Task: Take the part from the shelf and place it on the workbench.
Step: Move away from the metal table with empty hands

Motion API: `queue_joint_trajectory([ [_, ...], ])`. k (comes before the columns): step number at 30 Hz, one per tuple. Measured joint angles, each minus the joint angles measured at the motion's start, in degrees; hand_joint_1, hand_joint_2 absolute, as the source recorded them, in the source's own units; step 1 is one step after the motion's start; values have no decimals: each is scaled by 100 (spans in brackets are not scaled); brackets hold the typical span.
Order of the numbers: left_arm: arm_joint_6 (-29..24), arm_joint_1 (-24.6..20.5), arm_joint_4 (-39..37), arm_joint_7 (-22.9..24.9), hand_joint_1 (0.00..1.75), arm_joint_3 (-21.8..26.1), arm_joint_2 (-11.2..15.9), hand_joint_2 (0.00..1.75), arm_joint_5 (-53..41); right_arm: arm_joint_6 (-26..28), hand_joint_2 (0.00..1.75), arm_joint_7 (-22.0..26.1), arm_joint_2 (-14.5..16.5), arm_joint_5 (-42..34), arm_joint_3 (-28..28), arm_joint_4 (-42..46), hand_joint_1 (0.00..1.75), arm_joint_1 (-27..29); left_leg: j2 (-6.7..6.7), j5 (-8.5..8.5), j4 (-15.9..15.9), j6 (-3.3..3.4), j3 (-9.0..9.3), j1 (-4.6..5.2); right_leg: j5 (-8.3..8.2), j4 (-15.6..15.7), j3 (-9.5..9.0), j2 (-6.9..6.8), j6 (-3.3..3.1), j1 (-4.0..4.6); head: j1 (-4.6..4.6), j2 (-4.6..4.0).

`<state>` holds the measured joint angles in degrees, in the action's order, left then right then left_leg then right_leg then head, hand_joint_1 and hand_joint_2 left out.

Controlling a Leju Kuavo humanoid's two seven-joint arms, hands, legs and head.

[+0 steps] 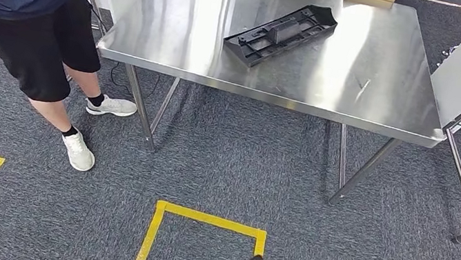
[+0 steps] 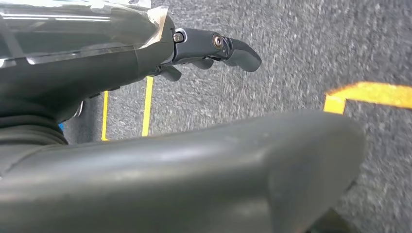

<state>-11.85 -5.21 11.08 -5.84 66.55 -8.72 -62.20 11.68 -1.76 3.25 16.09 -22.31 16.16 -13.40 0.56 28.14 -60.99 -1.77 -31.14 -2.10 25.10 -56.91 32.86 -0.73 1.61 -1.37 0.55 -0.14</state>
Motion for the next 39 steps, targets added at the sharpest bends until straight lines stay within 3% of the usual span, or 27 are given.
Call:
queue_joint_trajectory([
  [2, -13, 1, 0, 10, 0, 12, 0, 0, 19, -83, 0, -351, -70, -33, 4, -152, 0, 173, 41, 90, 219, 33, 100, 45, -55, -49, 85, 4, 99, 12, 11, 1],
  [4, -16, 4, 0, 14, 0, 20, 7, 0, 27, -207, 0, -544, -150, -244, 68, -278, 0, 390, 39, 70, 246, 145, 32, 56, -66, -77, 154, 9, 187, 7, 8, 1],
  [5, -16, 3, 0, 14, 0, 21, 8, 0, 27, -244, 0, -603, -187, -367, 134, -327, 0, 504, 33, 36, 257, 223, -14, 58, 30, -169, 220, 13, 197, 2, 1, 1],
  [7, -15, 3, 0, 12, 0, 22, 7, 0, 15, -264, 0, -663, -236, -510, 272, -406, 0, 696, 8, -66, 271, 370, -131, 69, 454, -674, 419, 27, 146, -7, -14, 1],
  [9, -14, 4, 0, 13, 0, 22, 2, 0, -7, -277, 0, -705, -269, -533, 356, -467, 0, 819, -27, -175, 270, 444, -273, 102, 865, -1407, 609, 41, 121, 1, -24, 1],
  [10, -12, 3, 0, 14, 0, 22, -1, 0, -16, -291, 0, -739, -280, -536, 382, -493, 0, 856, -49, -235, 268, 454, -347, 118, 924, -1648, 621, 46, 149, 6, -23, 1],
  [11, -9, 3, 0, 17, 0, 22, -3, 0, -22, -304, 0, -780, -289, -535, 404, -513, 0, 883, -65, -297, 267, 454, -423, 129, 871, -1703, 535, 47, 198, 9, -22, 1],
  [12, -6, 2, 0, 20, 0, 22, -4, 0, -28, -318, 0, -820, -292, -533, 420, -529, 0, 901, -78, -361, 267, 446, -495, 136, 749, -1562, 349, 48, 250, 12, -22, 1],
  [13, -3, 0, 0, 22, 0, 21, -4, 0, -34, -327, 0, -852, -295, -531, 430, -540, 0, 909, -87, -428, 266, 431, -564, 139, 629, -1234, 61, 48, 284, 14, -22, 1],
  [14, -1, -4, 0, 26, 0, 21, -5, 0, -38, -331, 0, -873, -296, -528, 437, -546, 0, 905, -91, -490, 264, 407, -620, 145, 594, -773, -291, 50, 277, 24, -22, 1],
  [16, 2, -12, 0, 29, 0, 21, -11, 0, -44, -342, 0, -894, -298, -525, 445, -551, 0, 891, -102, -615, 274, 343, -674, 153, 680, -2, -807, 63, 189, 74, -16, 1],
  [18, 6, -15, 0, 40, 0, 21, -18, 0, -54, -358, 0, -931, -299, -505, 449, -559, 0, 888, -112, -747, 328, 269, -672, 151, 711, 224, -885, 74, 91, 123, -19, 1],
  [19, 6, -12, 0, 50, 0, 21, -18, 0, -60, -367, 0, -959, -296, -484, 450, -568, 0, 892, -107, -767, 343, 234, -681, 140, 653, 221, -832, 69, 43, 96, -24, 1],
  [20, 10, -8, 0, 60, 0, 20, -18, 0, -65, -374, 0, -996, -294, -453, 450, -576, 0, 894, -98, -677, 304, 202, -712, 130, 593, 223, -783, 61, -12, 73, -24, 1],
  [21, 23, -2, 0, 66, 0, 20, -15, 0, -68, -377, 0, -1035, -292, -411, 449, -583, 0, 900, -88, -466, 173, 178, -762, 121, 524, 233, -720, 52, -76, 44, -17, 1],
  [23, 51, 3, 0, 47, 0, 18, -8, 0, -89, -382, 0, -1127, -286, -314, 436, -593, 0, 914, -66, 174, -425, 139, -905, 104, 394, 235, -570, 37, -163, 33, 1, 1],
  [24, 64, 4, 0, 26, 0, 16, -4, 0, -103, -385, 0, -1175, -280, -264, 424, -595, 0, 921, -58, 397, -805, 118, -966, 99, 331, 234, -490, 31, -182, 38, 7, 1],
  [25, 68, 5, 0, -1, 0, 15, -1, 0, -118, -385, 0, -1221, -273, -219, 410, -597, 0, 925, -51, 458, -1136, 97, -998, 93, 267, 228, -410, 25, -177, 42, 10, 1],
  [27, 76, 5, 0, -51, 0, 13, 4, 0, -125, -361, 0, -1285, -264, -146, 389, -600, 0, 932, -52, 195, -1351, 70, -860, 71, 152, 205, -271, 14, -144, 41, 11, 1],
  [29, 90, 1, 0, -98, 0, 12, 6, 0, -129, -302, 0, -1319, -264, -68, 368, -601, 0, 942, -115, -44, -809, 62, -340, 50, 75, 141, -149, -8, -91, 45, 15, 1],
  [31, 101, -28, 0, -134, 0, 9, 8, 0, -135, -235, 0, -1337, -269, 19, 324, -602, 0, 961, -225, 75, -43, 94, 202, 69, 36, 33, -39, -51, -34, 70, 21, 1],
  [32, 103, -48, 0, -145, 0, 8, 8, 0, -139, -211, 0, -1344, -273, 56, 292, -604, 0, 968, -253, 186, 208, 127, 336, 89, 17, -11, 6, -84, -2, 85, 29, 1],
  [35, 106, -56, 0, -136, 0, 5, 15, 0, -145, -180, 0, -1348, -277, 103, 233, -606, 0, 972, -153, 245, 391, 301, 302, 100, 2, -104, 129, -160, 105, 78, 17, 1],
  [37, 109, -28, 0, -110, 0, 5, 14, 0, -148, -171, 0, -1347, -273, 116, 219, -606, 0, 975, -97, 152, 401, 410, 225, 100, 265, -517, 321, -85, 94, 67, -11, 1],
  [39, 118, -16, 0, -102, 0, 5, 11, 0, -150, -169, 0, -1347, -267, 129, 200, -606, 0, 979, -35, 67, 397, 453, 128, 125, 659, -1283, 612, 2, 52, 63, -26, 1],
])
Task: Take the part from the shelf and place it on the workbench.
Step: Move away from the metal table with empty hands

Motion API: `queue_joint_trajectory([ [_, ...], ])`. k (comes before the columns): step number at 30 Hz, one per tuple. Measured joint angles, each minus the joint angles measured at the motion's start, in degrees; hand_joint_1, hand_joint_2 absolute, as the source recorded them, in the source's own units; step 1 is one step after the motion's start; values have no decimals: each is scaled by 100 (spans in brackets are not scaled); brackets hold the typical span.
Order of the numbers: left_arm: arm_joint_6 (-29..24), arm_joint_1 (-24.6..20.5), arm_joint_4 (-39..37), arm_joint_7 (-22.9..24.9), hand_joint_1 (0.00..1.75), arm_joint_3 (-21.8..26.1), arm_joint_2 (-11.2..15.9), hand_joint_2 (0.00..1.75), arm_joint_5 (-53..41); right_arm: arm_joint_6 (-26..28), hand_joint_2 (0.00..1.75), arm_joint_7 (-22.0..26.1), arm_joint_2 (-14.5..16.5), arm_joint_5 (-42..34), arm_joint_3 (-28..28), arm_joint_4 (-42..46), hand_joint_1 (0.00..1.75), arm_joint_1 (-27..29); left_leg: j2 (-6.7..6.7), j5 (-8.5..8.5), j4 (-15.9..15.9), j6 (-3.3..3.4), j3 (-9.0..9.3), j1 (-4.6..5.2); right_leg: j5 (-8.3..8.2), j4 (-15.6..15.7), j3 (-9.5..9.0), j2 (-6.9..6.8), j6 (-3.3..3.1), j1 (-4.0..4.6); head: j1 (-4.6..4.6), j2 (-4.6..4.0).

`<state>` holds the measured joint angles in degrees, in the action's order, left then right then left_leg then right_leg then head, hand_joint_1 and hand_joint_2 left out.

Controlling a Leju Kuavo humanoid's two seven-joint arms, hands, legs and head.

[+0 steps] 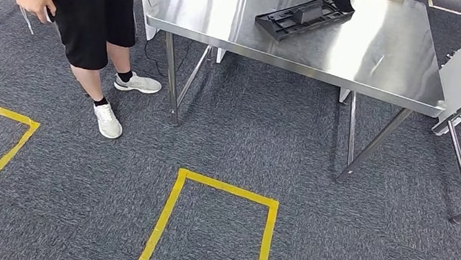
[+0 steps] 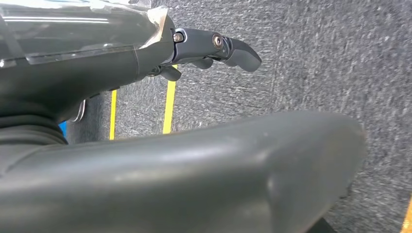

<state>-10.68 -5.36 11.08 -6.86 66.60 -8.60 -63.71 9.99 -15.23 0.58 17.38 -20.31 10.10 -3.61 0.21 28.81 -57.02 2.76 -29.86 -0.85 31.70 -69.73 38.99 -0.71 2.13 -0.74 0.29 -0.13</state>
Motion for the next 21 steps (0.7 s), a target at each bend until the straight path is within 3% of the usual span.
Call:
queue_joint_trajectory([
  [1, 7, 4, 0, 1, 0, 0, 1, 0, 1, 0, 0, 0, -1, 9, -11, -1, 0, 2, 42, -41, -2, 2, -50, 11, 125, -296, 88, 20, 2, 1, 0, 0],
  [2, 11, 9, 0, 2, 0, 0, 2, 0, 3, 0, 0, 0, -1, 19, -25, -1, 0, 3, 87, -80, -4, -3, -93, 18, 170, -401, 76, 32, 22, 1, 0, 0],
  [3, 16, 15, 0, 3, 0, 0, 4, 0, 7, 0, 0, 0, -2, 32, -40, -2, 0, 4, 139, -114, -6, -14, -128, 22, 132, -271, -56, 46, 53, 0, 1, 0],
  [5, 22, 19, 0, 4, 0, 0, 6, 0, 18, 3, 0, 0, -2, 60, -75, -2, 0, 1, 246, -173, -8, -48, -173, 22, -77, 553, -604, 186, 103, -7, -2, 0],
  [7, 20, 15, 0, 5, 0, 0, 7, 0, 25, 12, 87, 0, 1, 81, -97, -3, 0, -3, 339, -221, -12, -104, -206, 39, -211, 1237, -1014, 370, 63, 12, 1, 0],
  [9, 15, 18, 0, 8, 0, 1, 10, 0, 26, 22, 175, -1, 8, 94, -106, -4, 0, -12, 418, -264, -10, -176, -235, 45, -233, 1362, -1079, 383, -11, 54, 7, 0],
  [10, 15, 22, 0, 9, 0, 1, 13, 0, 26, 26, 175, -2, 15, 98, -108, -4, 0, -16, 461, -285, -7, -212, -251, 37, -255, 1365, -1079, 330, -44, 46, 7, 0],
  [12, 17, 30, 0, 10, 0, 2, 24, 0, 26, 34, 175, -9, 29, 112, -111, -5, 0, -21, 375, -184, -151, -261, -345, 26, -310, 1389, -1079, 211, -138, 7, 14, 0],
  [15, 15, 29, 0, 10, 0, 3, 35, 0, 40, 32, 175, -21, 59, 149, -127, -7, 0, -12, 90, 396, -1099, -311, -789, 18, -362, 1401, -1024, 4, -250, -3, 38, 0],
  [17, 4, 34, 0, 11, 0, 9, 36, 0, 82, 15, 175, -30, 74, 198, -160, -12, 0, 0, 32, 587, -1635, -351, -1011, 4, -373, 1393, -971, -145, -260, 11, 39, 0],
  [18, -2, 36, 0, 11, 0, 16, 35, 0, 110, 6, 175, -33, 78, 229, -184, -15, 0, 0, 5, 530, -1618, -364, -972, -9, -376, 1387, -949, -218, -261, 12, 40, 0],
  [19, -9, 38, 1, 12, 0, 25, 34, 0, 134, -4, 175, -33, 79, 258, -209, -17, 0, -8, -43, 391, -1381, -371, -816, -23, -376, 1379, -932, -283, -258, 11, 40, 0],
  [21, -16, 34, 2, 13, 0, 44, 34, 0, 175, -19, 175, -34, 78, 296, -241, -20, 0, -34, -209, 100, -680, -375, -381, -46, -367, 1355, -931, -375, -240, 9, 40, 0],
])
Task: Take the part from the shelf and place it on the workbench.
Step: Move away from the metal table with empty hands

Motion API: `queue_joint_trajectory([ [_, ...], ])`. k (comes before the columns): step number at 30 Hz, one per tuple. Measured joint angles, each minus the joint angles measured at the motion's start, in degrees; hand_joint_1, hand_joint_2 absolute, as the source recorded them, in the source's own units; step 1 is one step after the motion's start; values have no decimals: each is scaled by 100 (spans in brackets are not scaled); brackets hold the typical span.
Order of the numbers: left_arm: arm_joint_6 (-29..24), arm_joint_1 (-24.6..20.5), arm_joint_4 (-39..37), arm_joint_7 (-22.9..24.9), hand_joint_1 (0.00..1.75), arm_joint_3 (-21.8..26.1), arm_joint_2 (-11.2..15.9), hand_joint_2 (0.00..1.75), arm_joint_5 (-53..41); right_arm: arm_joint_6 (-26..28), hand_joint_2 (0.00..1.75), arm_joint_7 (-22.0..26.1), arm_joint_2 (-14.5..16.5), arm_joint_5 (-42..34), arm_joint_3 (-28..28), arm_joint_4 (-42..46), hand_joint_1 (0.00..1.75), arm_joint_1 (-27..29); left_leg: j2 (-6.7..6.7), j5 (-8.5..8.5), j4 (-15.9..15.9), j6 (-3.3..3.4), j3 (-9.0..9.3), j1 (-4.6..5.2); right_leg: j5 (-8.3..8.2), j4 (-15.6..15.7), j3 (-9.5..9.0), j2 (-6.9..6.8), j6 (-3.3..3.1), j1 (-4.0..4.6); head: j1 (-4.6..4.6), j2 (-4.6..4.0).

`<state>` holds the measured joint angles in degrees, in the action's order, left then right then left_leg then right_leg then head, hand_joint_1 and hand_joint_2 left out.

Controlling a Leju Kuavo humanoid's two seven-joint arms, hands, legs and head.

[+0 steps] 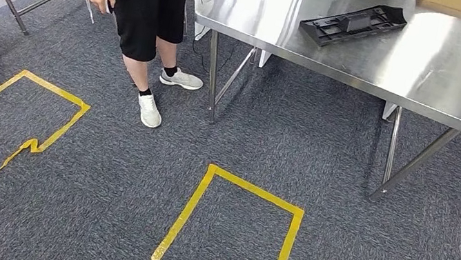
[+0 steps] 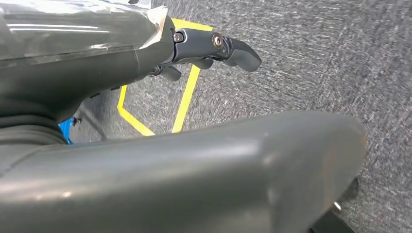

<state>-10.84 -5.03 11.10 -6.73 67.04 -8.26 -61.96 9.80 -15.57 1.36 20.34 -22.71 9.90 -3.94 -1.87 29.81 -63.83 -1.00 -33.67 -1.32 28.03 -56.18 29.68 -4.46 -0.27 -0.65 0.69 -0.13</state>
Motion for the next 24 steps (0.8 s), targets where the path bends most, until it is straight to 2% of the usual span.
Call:
queue_joint_trajectory([
  [1, -2, -3, 1, 0, 0, 6, 0, 0, 11, -3, 175, -1, -2, 8, -5, -1, 0, -10, -69, -78, 234, 0, 145, -5, 4, -10, -4, -21, 8, 0, 0, 0],
  [2, -2, -5, 1, 0, 0, 9, 0, 0, 17, -5, 175, -1, -3, 12, -6, -2, 0, -14, -113, -106, 339, 1, 212, -7, 8, -15, -8, -31, 15, 1, 1, 0],
  [4, -1, -6, 1, 0, 0, 10, 0, 0, 17, -5, 175, -1, -3, 13, -6, -2, 0, -16, -133, -110, 364, 1, 229, -7, 9, -19, -20, -33, 17, 4, 1, 0],
  [5, -1, -12, 1, 0, 0, 14, -5, 0, 19, -6, 175, -4, -8, 17, -7, -2, 0, -19, -184, -108, 432, 5, 260, -1, 15, -33, -17, -43, 29, 22, 3, 0],
  [7, -10, -28, 1, -1, 0, 34, -13, 0, 34, -12, 175, -11, -21, 30, -19, -4, 0, -45, -213, -123, 545, 59, 297, 26, 25, -65, -9, -101, 85, 60, -4, 0],
  [8, -37, -33, 1, 0, 0, 62, -26, 0, 59, -18, 175, -18, -34, 39, -33, -6, 0, -80, -166, -159, 606, 135, 292, 37, 49, -102, 17, -82, 144, 65, -18, 0],
  [9, -64, -36, 3, 1, 0, 88, -36, 0, 85, -23, 175, -18, -42, 43, -46, -7, 0, -117, -58, -211, 616, 223, 253, 40, 167, -307, 105, 22, 178, 54, -44, 0],
  [10, -92, -38, 4, 2, 0, 114, -54, 0, 110, -30, 175, -17, -49, 42, -59, -8, 0, -175, 77, -270, 633, 298, 198, 45, 366, -756, 283, 143, 210, 39, -69, 0],
  [11, -114, -38, 6, 10, 0, 130, -73, 0, 124, -36, 175, -16, -55, 39, -64, -8, 0, -217, 206, -325, 651, 345, 158, 36, 554, -1174, 443, 292, 235, 28, -84, 0],
  [12, -121, -40, 7, 19, 0, 132, -87, 0, 125, -45, 175, -13, -55, 34, -66, -9, 0, -237, 321, -356, 648, 352, 123, 33, 683, -1492, 543, 386, 250, 21, -95, 0],
  [13, -132, -38, 7, 27, 0, 133, -103, 0, 117, -53, 175, -8, -57, 26, -67, -9, 0, -246, 441, -378, 644, 336, 104, 31, 651, -1477, 485, 422, 299, 8, -97, 0],
  [14, -143, -38, 7, 35, 0, 133, -115, 0, 106, -60, 175, 0, -60, 17, -68, -11, 0, -216, 535, -390, 638, 316, 101, 22, 489, -1085, 273, 489, 355, -14, -98, 0],
  [15, -152, -40, 7, 37, 0, 133, -124, 0, 94, -64, 175, 13, -61, 2, -69, -15, 0, -170, 622, -402, 628, 291, 92, 23, 361, -665, 63, 641, 391, -43, -103, 0],
  [16, -158, -45, 7, 37, 0, 133, -130, 0, 81, -63, 175, 29, -62, -15, -71, -20, 0, -126, 707, -418, 616, 258, 68, 28, 265, -310, -99, 787, 401, -61, -106, 0],
  [17, -160, -48, 7, 37, 0, 132, -133, 0, 72, -61, 175, 42, -59, -28, -71, -24, 0, -87, 773, -438, 612, 219, 36, 35, 229, -114, -173, 896, 384, -70, -107, 0],
  [18, -160, -46, 7, 35, 0, 132, -134, 0, 65, -60, 175, 54, -56, -39, -72, -27, 0, -60, 833, -463, 617, 174, 3, 40, 236, -47, -189, 955, 345, -63, -107, 0],
  [19, -161, -37, 8, 27, 0, 131, -135, 0, 60, -58, 175, 69, -52, -47, -73, -28, 0, -47, 892, -493, 632, 128, -27, 34, 224, -43, -187, 910, 302, -47, -105, 0],
  [20, -164, -22, 8, 8, 0, 132, -135, 0, 56, -58, 175, 88, -47, -53, -73, -28, 0, -41, 894, -508, 635, 90, -48, 21, 202, -38, -189, 847, 254, -60, -104, 0],
  [21, -167, -10, 10, -20, 0, 132, -134, 0, 55, -62, 175, 108, -43, -60, -73, -28, 0, -37, 797, -479, 590, 64, -83, 20, 179, -30, -196, 784, 207, -68, -98, 0],
  [22, -170, -6, 13, -57, 0, 133, -134, 0, 58, -67, 175, 126, -35, -66, -73, -28, 0, -31, 644, -383, 453, 45, -158, 22, 159, -18, -201, 707, 151, -79, -83, 0],
  [24, -158, -14, 20, -144, 0, 132, -132, 0, 64, -79, 175, 139, -25, -101, -71, -28, 0, 0, 313, -10, -169, 26, -449, 29, 145, -9, -191, 527, 76, -63, -49, 0],
])
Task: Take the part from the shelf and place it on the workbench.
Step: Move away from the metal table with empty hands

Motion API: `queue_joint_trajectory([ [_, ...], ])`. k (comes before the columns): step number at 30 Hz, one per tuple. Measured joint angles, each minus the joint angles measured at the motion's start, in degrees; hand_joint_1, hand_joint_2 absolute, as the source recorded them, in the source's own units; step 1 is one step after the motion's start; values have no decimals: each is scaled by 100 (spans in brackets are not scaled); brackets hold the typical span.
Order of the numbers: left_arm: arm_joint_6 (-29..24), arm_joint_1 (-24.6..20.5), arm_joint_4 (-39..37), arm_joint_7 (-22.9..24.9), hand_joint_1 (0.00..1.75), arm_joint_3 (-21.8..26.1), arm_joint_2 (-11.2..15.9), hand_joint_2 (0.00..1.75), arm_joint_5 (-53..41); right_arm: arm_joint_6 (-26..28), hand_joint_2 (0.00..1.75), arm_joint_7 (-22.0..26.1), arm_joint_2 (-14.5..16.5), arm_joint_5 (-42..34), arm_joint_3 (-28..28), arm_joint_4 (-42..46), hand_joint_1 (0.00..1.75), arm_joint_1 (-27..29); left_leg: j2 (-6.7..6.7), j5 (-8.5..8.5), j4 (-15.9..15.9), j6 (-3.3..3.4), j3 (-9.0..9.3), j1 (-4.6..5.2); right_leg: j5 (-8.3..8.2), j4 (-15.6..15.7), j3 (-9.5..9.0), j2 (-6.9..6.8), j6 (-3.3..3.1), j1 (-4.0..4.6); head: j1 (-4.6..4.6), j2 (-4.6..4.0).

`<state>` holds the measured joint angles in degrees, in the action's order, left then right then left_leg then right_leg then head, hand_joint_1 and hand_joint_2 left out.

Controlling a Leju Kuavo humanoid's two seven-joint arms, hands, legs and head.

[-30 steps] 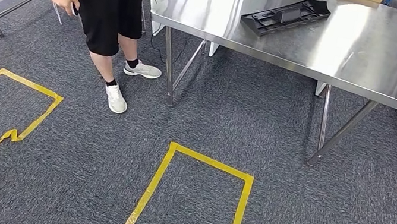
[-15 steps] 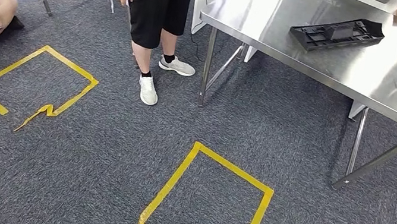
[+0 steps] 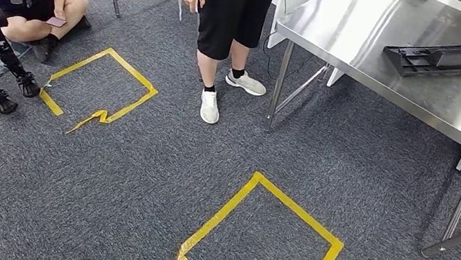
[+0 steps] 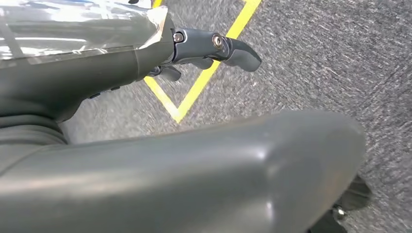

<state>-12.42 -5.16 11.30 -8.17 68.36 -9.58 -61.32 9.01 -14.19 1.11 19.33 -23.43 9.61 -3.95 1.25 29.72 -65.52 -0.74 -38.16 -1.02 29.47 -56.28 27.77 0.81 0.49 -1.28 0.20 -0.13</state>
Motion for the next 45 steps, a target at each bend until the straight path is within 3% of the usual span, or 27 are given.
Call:
queue_joint_trajectory([
  [2, 66, 2, 5, -76, 0, -3, 6, 0, -31, 10, 175, -6, 1, -65, 10, -2, 0, 39, -83, 299, -692, -23, -303, -10, 6, -2, 30, -199, -27, 34, 13, 0],
  [3, 124, 11, 7, -98, 0, -8, 16, 0, -63, 31, 175, -10, 1, -93, 21, -3, 0, 51, -97, 308, -809, -30, -337, -13, 10, -2, 42, -289, -32, 46, 14, 0],
  [5, 245, 25, 7, -113, 0, -19, 51, 0, -129, 86, 175, -13, 11, -125, 49, -4, 0, 58, -167, 70, -392, -27, -55, -19, 19, -4, 41, -441, -36, 53, 16, 0],
  [7, 327, 17, 10, -110, 0, -26, 86, 0, -153, 117, 175, -11, 23, -121, 68, -4, 0, 55, -386, -177, 363, 8, 411, -8, 44, -16, 11, -552, -8, 89, 19, 0],
  [8, 348, 9, 14, -108, 0, -27, 102, 0, -154, 123, 175, -9, 25, -116, 73, -4, 0, 57, -463, -233, 595, 38, 550, 6, 56, -22, 2, -600, 16, 114, 8, 0],
  [9, 362, 4, 17, -106, 0, -27, 113, 0, -154, 123, 175, -7, 23, -110, 74, -4, 0, 54, -497, -246, 701, 74, 604, 26, 66, -26, -15, -647, 42, 137, -4, 0],
  [11, 383, 7, 23, -97, 0, -27, 139, 0, -154, 123, 175, -5, 22, -97, 76, -4, 0, 44, -382, -276, 734, 161, 577, 56, 70, -20, -38, -739, 98, 144, -26, 0],
  [12, 397, 11, 24, -88, 0, -27, 147, 0, -151, 122, 175, -4, 21, -91, 76, -4, 0, 36, -327, -301, 763, 207, 573, 58, 94, -44, -36, -702, 126, 132, -28, 0],
  [14, 430, 7, 24, -67, 0, -27, 155, 0, -146, 116, 175, 5, 16, -85, 77, -4, 0, 36, -216, -361, 820, 299, 570, 36, 288, -386, 134, -438, 142, 111, -41, 0],
  [16, 456, -1, 24, -56, 0, -27, 154, 0, -143, 103, 175, 14, 14, -87, 78, -4, 0, 49, -91, -393, 828, 347, 534, 36, 608, -1155, 516, -168, 112, 94, -54, 0],
  [18, 468, 2, 24, -54, 0, -27, 152, 0, -143, 93, 175, 15, 14, -90, 78, -5, 0, 66, 59, -411, 825, 354, 509, 42, 743, -1713, 808, -108, 137, 84, -56, 0],
  [19, 468, 6, 24, -53, 0, -27, 152, 0, -143, 91, 175, 15, 13, -90, 79, -5, 0, 72, 138, -420, 823, 346, 505, 41, 672, -1678, 806, -100, 184, 71, -56, 0],
  [20, 469, 10, 24, -53, 0, -27, 151, 0, -143, 89, 175, 15, 10, -91, 79, -6, 0, 73, 218, -429, 820, 333, 505, 39, 520, -1411, 692, -80, 244, 51, -57, 0],
  [22, 483, 9, 24, -53, 0, -27, 150, 0, -130, 86, 175, 15, 5, -90, 80, -6, 0, 69, 366, -446, 805, 288, 499, 44, 185, -580, 320, 118, 342, -1, -60, 0],
  [24, 517, 6, 24, -65, 0, -26, 151, 0, -109, 80, 175, 16, 5, -81, 80, -6, 0, 61, 484, -465, 793, 217, 470, 56, 34, -110, 120, 299, 305, -15, -51, 0],
  [26, 571, 10, 24, -98, 0, -25, 154, 0, -85, 73, 175, 23, 7, -63, 80, -6, 0, 53, 589, -499, 809, 135, 436, 44, 7, -62, 97, 245, 189, 14, -41, 0],
  [28, 626, 18, 24, -133, 0, -23, 155, 0, -57, 84, 175, 57, 5, -44, 80, -5, 0, 42, 427, -435, 707, 89, 362, 26, -39, -36, 77, 111, 82, 5, -30, 0],
  [29, 645, 18, 24, -142, 0, -23, 155, 0, -48, 97, 175, 85, 5, -38, 80, -5, 0, 42, 262, -299, 513, 75, 264, 25, -60, -21, 72, 38, 32, -6, -15, 0],
  [31, 683, 12, 24, -150, 0, -22, 151, 0, -42, 131, 175, 154, 3, -49, 81, -5, 0, 53, -28, 118, -201, 49, -67, 27, -71, -14, 89, -120, -24, 9, 11, 0],
  [33, 710, 12, 24, -149, 0, -20, 144, 0, -40, 151, 175, 209, -3, -73, 86, -6, 0, 68, -82, 354, -819, 15, -350, 9, -67, -16, 100, -295, -33, 26, 14, 0],
  [34, 719, 16, 24, -144, 0, -19, 142, 0, -40, 155, 175, 224, -7, -73, 89, -6, 0, 69, -102, 308, -845, 2, -348, -6, -64, -17, 101, -377, -32, 27, 16, 0],
  [35, 730, 20, 24, -139, 0, -19, 143, 0, -40, 152, 175, 221, -8, -65, 91, -6, 0, 64, -144, 163, -626, -9, -219, -25, -57, -19, 95, -451, -26, 25, 16, 0],
  [38, 763, 8, 25, -151, 0, -18, 149, 0, -37, 118, 175, 139, -21, -27, 91, -6, 0, 50, -458, -259, 451, -7, 395, -48, 5, -51, 72, -630, 52, 60, 14, 0],
  [40, 787, -3, 26, -182, 0, -14, 155, 0, -13, 105, 175, 92, -36, -12, 91, -6, 0, 39, -498, -278, 666, 60, 497, -2, 37, -59, 57, -724, 122, 93, -18, 0],
  [41, 796, -3, 26, -193, 0, -10, 162, 0, 1, 102, 175, 81, -37, -4, 91, -5, 0, 29, -417, -288, 670, 115, 484, 19, 38, -47, 29, -779, 156, 92, -35, 0],
  [43, 808, 1, 26, -203, 0, -4, 176, 0, 16, 101, 175, 71, -41, 10, 91, -4, 0, 15, -295, -332, 704, 222, 469, 36, 108, -131, 40, -660, 205, 61, -44, 0],
  [45, 809, -9, 27, -209, 0, -3, 189, 0, 19, 99, 175, 68, -44, 17, 91, -4, 0, 21, -177, -380, 731, 308, 457, 26, 370, -606, 266, -325, 180, 37, -52, 0],
])
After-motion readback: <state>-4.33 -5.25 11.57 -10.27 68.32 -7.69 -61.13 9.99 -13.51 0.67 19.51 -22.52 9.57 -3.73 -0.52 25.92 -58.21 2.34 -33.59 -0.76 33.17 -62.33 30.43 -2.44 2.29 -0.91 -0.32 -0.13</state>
